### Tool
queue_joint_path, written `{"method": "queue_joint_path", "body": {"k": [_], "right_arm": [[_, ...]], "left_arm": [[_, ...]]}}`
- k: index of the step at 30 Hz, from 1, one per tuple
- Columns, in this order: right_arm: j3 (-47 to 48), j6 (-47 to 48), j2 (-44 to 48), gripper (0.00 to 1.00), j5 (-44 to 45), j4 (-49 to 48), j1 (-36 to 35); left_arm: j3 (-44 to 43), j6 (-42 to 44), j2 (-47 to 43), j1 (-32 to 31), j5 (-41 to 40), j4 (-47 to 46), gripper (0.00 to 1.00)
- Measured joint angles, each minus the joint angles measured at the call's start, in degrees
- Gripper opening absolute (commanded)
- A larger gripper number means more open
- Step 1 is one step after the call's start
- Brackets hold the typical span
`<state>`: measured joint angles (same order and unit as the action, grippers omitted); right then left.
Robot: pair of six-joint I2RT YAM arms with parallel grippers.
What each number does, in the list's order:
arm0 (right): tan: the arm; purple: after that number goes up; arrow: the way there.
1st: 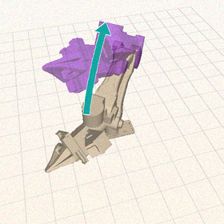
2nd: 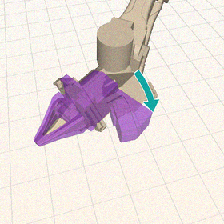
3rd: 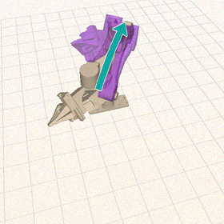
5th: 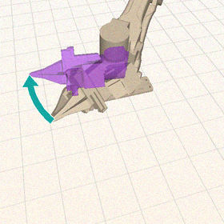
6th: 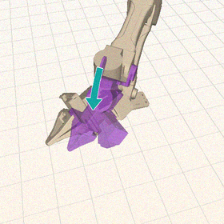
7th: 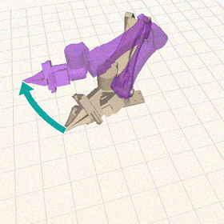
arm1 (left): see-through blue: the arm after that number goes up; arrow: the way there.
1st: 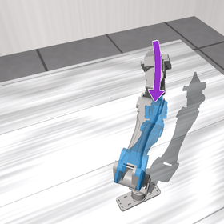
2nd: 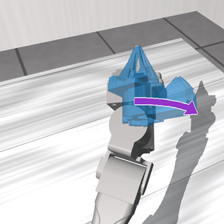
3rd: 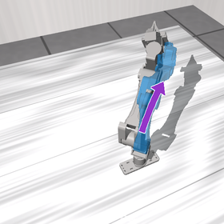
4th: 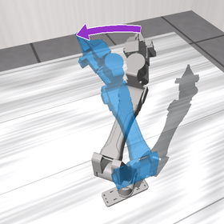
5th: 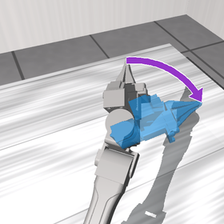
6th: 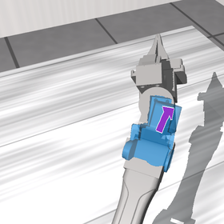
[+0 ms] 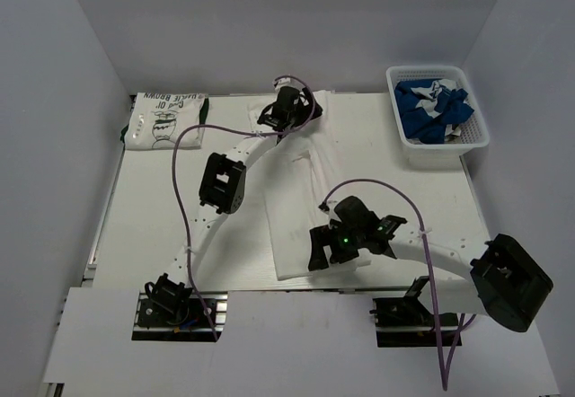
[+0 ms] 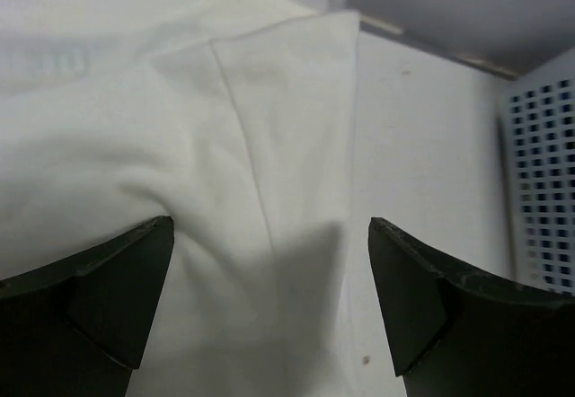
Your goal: Fold and stack the t-shirts
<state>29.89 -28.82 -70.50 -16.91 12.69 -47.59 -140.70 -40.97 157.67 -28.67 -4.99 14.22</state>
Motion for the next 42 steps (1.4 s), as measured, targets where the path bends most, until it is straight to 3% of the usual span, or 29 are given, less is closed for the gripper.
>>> {"method": "queue_joint_path", "body": {"k": [8,11,16,21,26,31,33,38,42], "right_arm": [[1.9,3.7,-1.4,0.9,0.7,0.8,-6.3],[4.4,5.1,-1.4,0.9,3.2,4.7,-7.3],[10.8,3.8,0.7,0.9,15.2,11.3,-7.5],[11.3,-2.6,9.6,0.9,24.8,15.1,-7.1],[9.2,-10.6,16.8,0.9,30.5,18.6,-6.4],[4.7,-15.9,20.1,0.9,33.7,22.3,-4.8],[3.8,-16.8,20.1,0.9,33.8,23.4,-4.1],[2.1,-17.6,19.4,0.9,33.4,25.1,-2.3],[-0.6,-17.6,19.7,0.9,31.7,25.5,-0.7]], "left_arm": [[1.5,-1.9,3.8,0.0,12.0,-17.6,1.0],[0.9,-1.7,4.3,0.0,14.0,-18.5,1.0],[0.8,1.0,3.4,0.0,15.3,-17.6,1.0],[4.8,6.8,-5.3,-0.2,14.9,-12.4,1.0],[27.2,10.6,-32.5,-1.2,11.5,-7.6,1.0],[58.8,8.7,-69.2,-4.2,8.6,-10.0,1.0],[70.6,6.5,-79.7,-5.6,8.2,-10.3,1.0],[94.1,0.2,-90.1,-8.1,10.4,-6.3,1.0],[104.7,-4.4,-91.9,-12.7,12.3,3.1,1.0]]}}
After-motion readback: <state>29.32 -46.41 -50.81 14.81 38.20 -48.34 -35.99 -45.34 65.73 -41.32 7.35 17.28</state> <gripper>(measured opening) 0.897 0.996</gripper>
